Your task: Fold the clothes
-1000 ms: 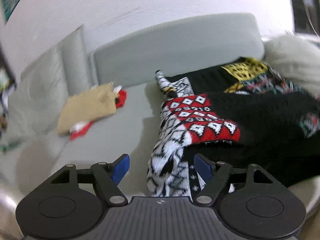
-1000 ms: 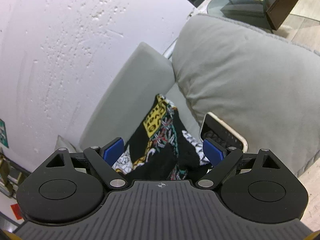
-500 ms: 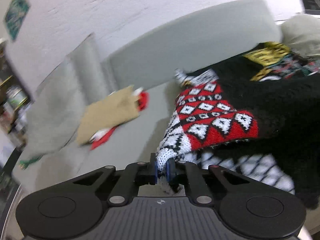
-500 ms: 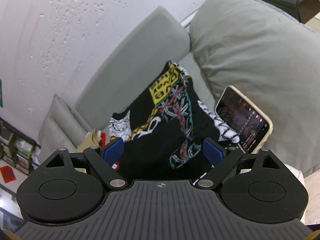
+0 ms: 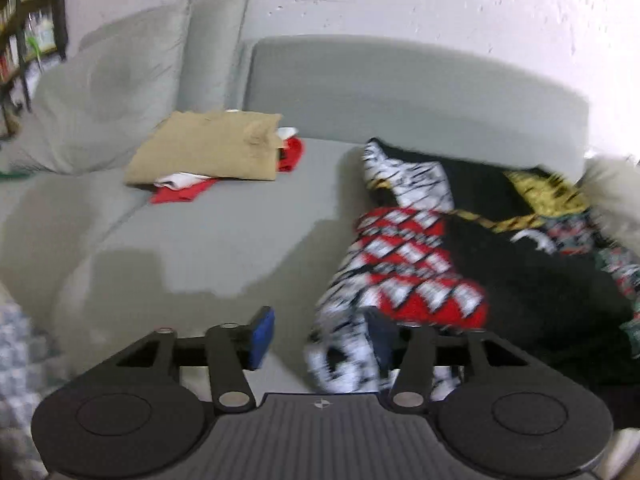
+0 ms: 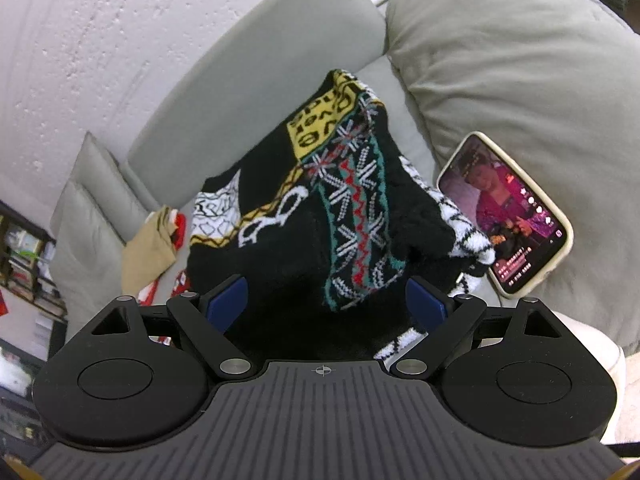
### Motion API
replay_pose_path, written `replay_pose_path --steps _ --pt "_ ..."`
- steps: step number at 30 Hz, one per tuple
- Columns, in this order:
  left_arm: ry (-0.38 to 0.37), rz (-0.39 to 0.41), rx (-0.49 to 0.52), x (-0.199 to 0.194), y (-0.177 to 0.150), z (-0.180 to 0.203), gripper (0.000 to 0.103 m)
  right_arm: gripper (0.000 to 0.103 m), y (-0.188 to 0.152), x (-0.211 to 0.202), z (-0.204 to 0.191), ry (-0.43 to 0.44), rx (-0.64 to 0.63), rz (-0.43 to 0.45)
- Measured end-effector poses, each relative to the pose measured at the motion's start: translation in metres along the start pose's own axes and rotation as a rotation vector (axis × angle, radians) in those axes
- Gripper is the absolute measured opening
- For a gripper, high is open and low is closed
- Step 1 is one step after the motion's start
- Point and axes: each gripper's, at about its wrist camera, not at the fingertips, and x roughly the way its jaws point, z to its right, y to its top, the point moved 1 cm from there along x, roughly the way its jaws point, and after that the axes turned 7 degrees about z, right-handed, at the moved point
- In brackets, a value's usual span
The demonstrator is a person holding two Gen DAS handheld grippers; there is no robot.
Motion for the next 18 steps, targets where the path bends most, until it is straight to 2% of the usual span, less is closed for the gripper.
replay_pose_path --steps 3,4,8,10,12,13,15,16,17,18 --pt "-0.031 -0.041 -0.058 0.012 0.0 -0.003 0.068 0.091 0.006 0.021 -0.001 0.003 -0.007 -0.025" --pt "-0.012 -0.048 -0.007 0.016 -0.002 0.003 0.068 0.091 0.009 0.03 -0.002 -0.001 -0.009 -0.036" --pt "0.071 -0.052 0.308 0.036 -0.012 0.036 0.068 0.088 0.017 0.068 -0.007 0.012 0.0 -0.061" --pt "0.086 -0.055 0.394 0.042 -0.014 0.047 0.061 0.084 0.018 0.092 -0.018 0.022 -0.044 -0.087" --pt "0.086 -0.061 0.437 0.047 -0.016 0.052 0.037 0.083 0.015 0.117 -0.028 -0.016 -0.098 -0.109" --pt "0.096 -0.06 0.426 0.049 -0.015 0.051 0.034 0.083 0.012 0.128 -0.032 -0.037 -0.12 -0.116" --pt "0.105 -0.051 0.326 0.048 -0.01 0.039 0.029 0.069 0.005 0.148 -0.041 -0.06 -0.157 -0.136" --pt "0.092 -0.047 0.208 0.046 -0.007 0.025 0.028 0.025 0.001 0.155 -0.048 -0.049 -0.167 -0.159" --pt "0.068 -0.04 0.059 0.043 -0.004 0.007 0.026 0.007 -0.004 0.161 -0.056 -0.036 -0.177 -0.183" --pt "0.026 -0.026 -0.14 0.04 -0.004 -0.018 0.022 0.007 -0.006 0.16 -0.069 -0.03 -0.215 -0.168"
